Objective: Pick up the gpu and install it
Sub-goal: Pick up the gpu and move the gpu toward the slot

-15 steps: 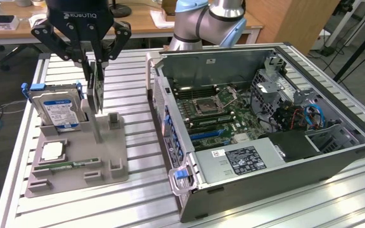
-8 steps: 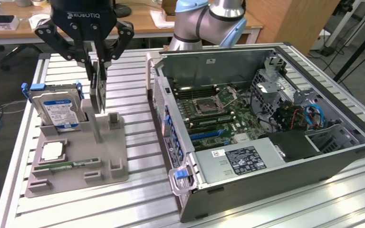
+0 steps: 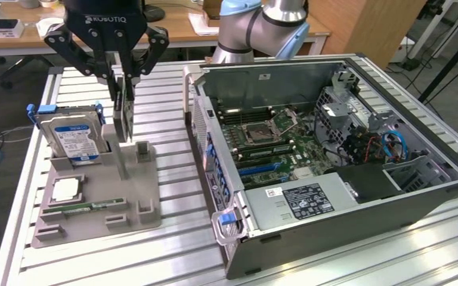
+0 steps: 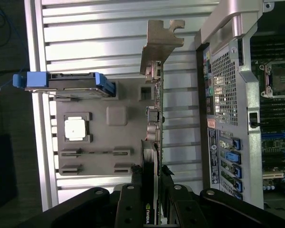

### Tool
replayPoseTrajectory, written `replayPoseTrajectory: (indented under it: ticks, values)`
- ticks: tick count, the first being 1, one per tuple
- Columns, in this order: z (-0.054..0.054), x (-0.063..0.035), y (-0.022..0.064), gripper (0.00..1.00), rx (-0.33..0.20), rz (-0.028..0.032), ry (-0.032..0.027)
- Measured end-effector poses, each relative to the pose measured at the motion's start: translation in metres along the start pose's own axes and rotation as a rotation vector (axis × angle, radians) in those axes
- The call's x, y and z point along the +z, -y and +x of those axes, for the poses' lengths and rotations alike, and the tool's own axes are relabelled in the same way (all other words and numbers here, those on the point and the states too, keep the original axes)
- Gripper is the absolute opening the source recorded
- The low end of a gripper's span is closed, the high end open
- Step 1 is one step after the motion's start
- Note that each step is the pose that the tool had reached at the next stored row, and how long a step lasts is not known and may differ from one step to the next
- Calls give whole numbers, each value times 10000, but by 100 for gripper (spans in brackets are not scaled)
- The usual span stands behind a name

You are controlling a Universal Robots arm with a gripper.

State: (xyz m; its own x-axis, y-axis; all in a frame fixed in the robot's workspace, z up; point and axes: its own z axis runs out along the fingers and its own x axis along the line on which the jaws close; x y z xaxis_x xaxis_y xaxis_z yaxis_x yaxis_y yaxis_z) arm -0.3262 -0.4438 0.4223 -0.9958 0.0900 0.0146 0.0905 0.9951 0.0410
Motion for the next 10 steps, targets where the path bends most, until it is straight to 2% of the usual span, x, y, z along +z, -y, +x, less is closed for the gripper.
replayPoseTrajectory:
  ticks: [10]
  values:
    - [-74,-1,-6,26,-1,1,-1]
